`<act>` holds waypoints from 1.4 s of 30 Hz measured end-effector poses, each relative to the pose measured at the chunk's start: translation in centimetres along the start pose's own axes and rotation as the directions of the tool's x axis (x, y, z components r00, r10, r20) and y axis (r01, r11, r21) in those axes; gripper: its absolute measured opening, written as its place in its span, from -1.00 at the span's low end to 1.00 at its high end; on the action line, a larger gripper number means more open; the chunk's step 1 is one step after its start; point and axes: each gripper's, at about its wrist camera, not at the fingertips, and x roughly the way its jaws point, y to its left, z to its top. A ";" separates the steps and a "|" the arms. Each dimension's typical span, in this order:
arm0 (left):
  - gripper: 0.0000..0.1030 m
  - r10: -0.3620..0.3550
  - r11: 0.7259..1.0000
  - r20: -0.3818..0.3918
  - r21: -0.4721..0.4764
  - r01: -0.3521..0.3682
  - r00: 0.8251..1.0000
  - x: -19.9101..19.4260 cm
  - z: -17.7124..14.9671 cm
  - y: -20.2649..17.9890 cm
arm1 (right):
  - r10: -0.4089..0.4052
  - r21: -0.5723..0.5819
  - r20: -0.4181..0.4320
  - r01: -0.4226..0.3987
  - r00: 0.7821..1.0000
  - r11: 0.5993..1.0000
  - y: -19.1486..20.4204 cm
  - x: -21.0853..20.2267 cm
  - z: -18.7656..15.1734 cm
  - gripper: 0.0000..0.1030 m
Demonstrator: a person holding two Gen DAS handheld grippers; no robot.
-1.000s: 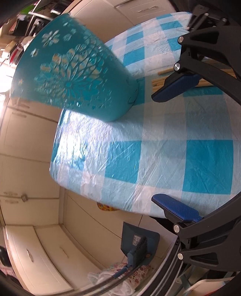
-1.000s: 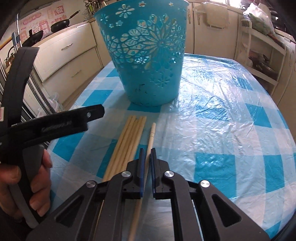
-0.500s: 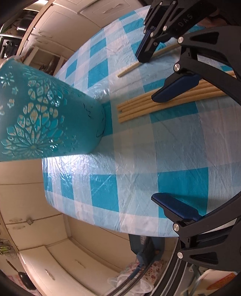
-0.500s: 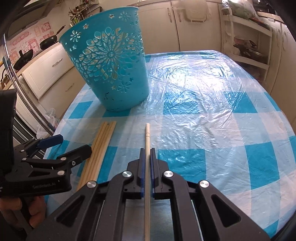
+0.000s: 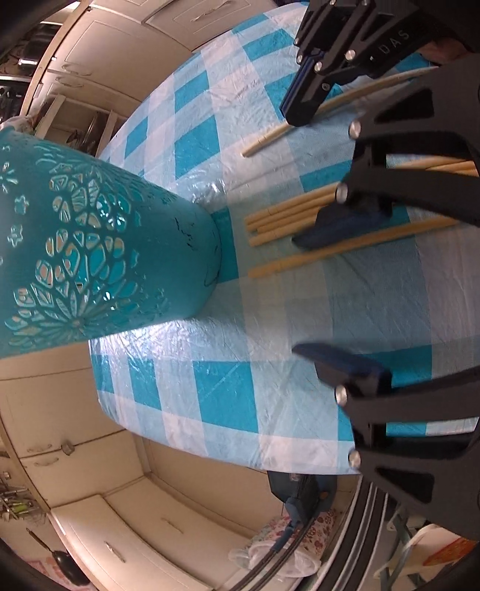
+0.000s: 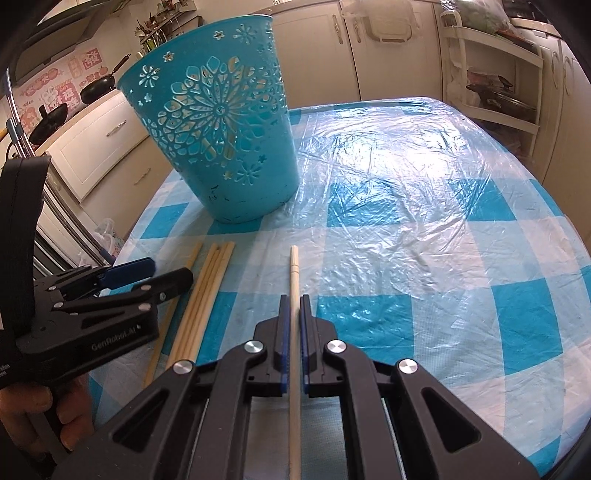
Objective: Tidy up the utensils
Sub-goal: 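Grasp a chopstick with the left gripper and lift it while the right gripper holds its chopstick, then lower the chopstick into the teal basket and open the left gripper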
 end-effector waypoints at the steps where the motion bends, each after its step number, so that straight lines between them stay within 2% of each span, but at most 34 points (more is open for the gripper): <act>1: -0.41 -0.008 1.000 -0.003 0.002 0.008 1.000 0.1 0.2 0.0 | 0.001 0.002 0.001 -0.001 1.000 1.000 0.0 0.0 0.0 -0.89; 2: -0.59 -0.016 1.000 -0.008 0.003 0.016 1.000 0.1 0.4 0.0 | 0.001 0.003 0.002 -0.001 1.000 1.000 0.0 0.0 0.0 -0.89; 3: -0.66 -0.021 1.000 -0.011 0.002 0.021 1.000 0.1 0.5 -0.1 | 0.001 0.003 0.002 -0.001 1.000 1.000 0.0 0.0 0.0 -0.89; 9: -0.68 -0.019 1.000 -0.021 0.011 0.019 1.000 0.4 0.8 0.0 | -0.014 -0.008 0.011 0.014 1.000 1.000 0.1 0.1 0.0 -0.89; 12: -0.88 -0.031 0.999 -0.016 0.028 0.032 0.999 0.5 0.7 -0.2 | -0.022 -0.017 0.017 0.022 1.000 1.000 0.2 0.1 -0.1 -0.89; 24: -0.91 -0.078 0.997 -0.044 0.024 0.080 0.996 -0.3 -0.1 0.4 | -0.018 -0.009 0.020 0.018 1.000 1.000 0.1 0.2 0.0 -0.88; 30: -0.91 -0.153 0.988 -0.015 0.011 0.153 0.988 -3.4 0.1 1.2 | -0.020 -0.011 0.020 0.020 1.000 1.000 0.1 0.2 0.0 -0.89; 34: -0.91 -0.236 0.972 0.037 0.007 0.236 0.971 -7.1 0.9 1.9 | -0.019 -0.010 0.020 0.020 1.000 1.000 0.1 0.2 0.0 -0.89; 37: -0.91 -0.306 0.952 0.107 0.008 0.307 0.946 -10.8 2.3 2.4 | -0.018 -0.008 0.020 0.018 1.000 1.000 0.1 0.2 0.0 -0.89; 39: -0.91 -0.346 0.937 0.175 0.014 0.349 0.922 -13.4 3.8 2.9 | -0.016 -0.005 0.020 0.016 1.000 1.000 0.1 0.1 0.0 -0.89; 42: -0.91 -0.364 0.928 0.283 0.029 0.371 0.887 -16.5 6.6 3.1 | -0.009 0.004 0.019 0.008 1.000 1.000 -0.1 0.1 0.0 -0.89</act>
